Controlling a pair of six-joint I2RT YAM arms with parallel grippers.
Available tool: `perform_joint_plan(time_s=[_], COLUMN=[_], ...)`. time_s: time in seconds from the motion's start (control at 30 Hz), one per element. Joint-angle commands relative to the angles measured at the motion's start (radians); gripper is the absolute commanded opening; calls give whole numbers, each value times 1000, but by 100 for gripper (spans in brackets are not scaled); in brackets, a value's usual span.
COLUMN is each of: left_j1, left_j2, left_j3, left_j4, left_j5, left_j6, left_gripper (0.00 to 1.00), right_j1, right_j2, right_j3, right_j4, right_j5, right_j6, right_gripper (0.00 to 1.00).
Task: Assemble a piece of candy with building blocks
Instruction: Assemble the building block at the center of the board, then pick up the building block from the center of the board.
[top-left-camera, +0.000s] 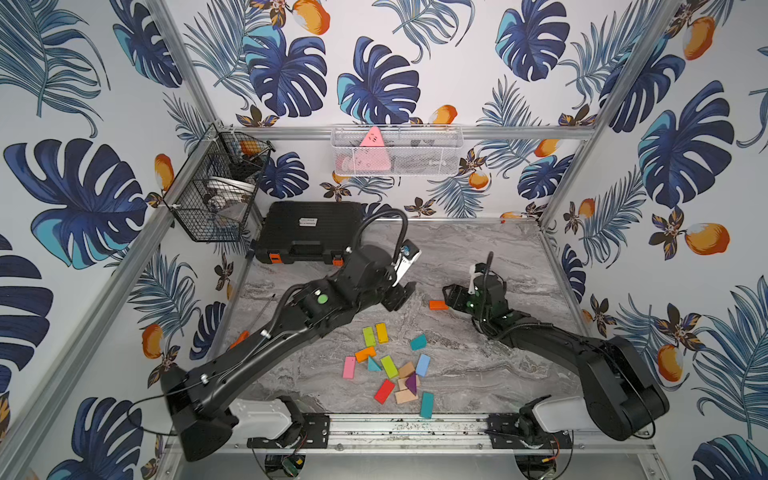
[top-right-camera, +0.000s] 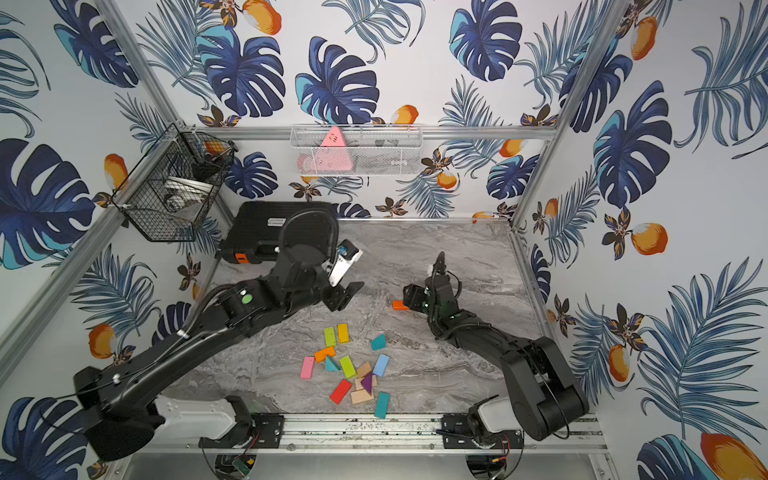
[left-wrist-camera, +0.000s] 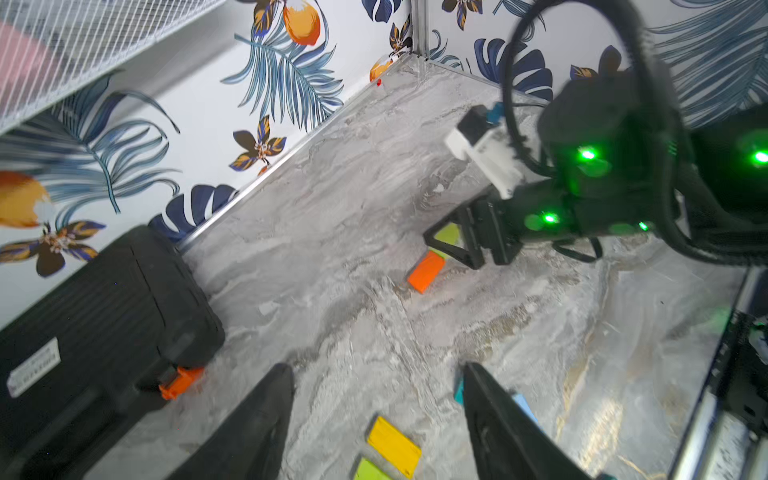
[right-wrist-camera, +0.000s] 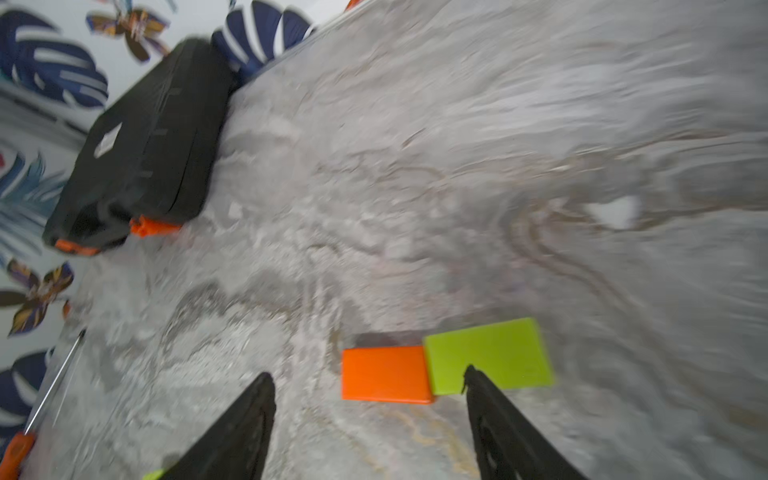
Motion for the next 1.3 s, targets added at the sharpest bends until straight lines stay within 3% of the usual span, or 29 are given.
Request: perform_joint_plan(time_s=[0.0, 0.23, 0.53, 0.87, 1.0, 1.27], left_j1=[4, 4, 10, 17, 18, 18], left_j2=[-152, -451, -441, -435, -429, -423], left_j3=[-166, -413, -404, -408, -406, -406], left_j4=[-68, -150, -174, -173, -176, -178], left_j5=[-49, -151, -234, -214, -213, -207], left_j6=[-121, -256, -267, -262, -264, -264], left_gripper=[69, 69, 68, 68, 68, 68], right_j1=[140, 369, 487, 496, 499, 508], right_j2=[65, 337, 566, 566, 594, 578], right_j3=[143, 448, 653, 644, 646, 610], right_j4=[-221, -461, -620, -636, -649, -633], right_j5=[-46, 8, 115, 154, 147, 163], right_j6=[-111, -86, -50, -48, -50, -30], right_gripper=[76, 75, 72, 65, 57, 55])
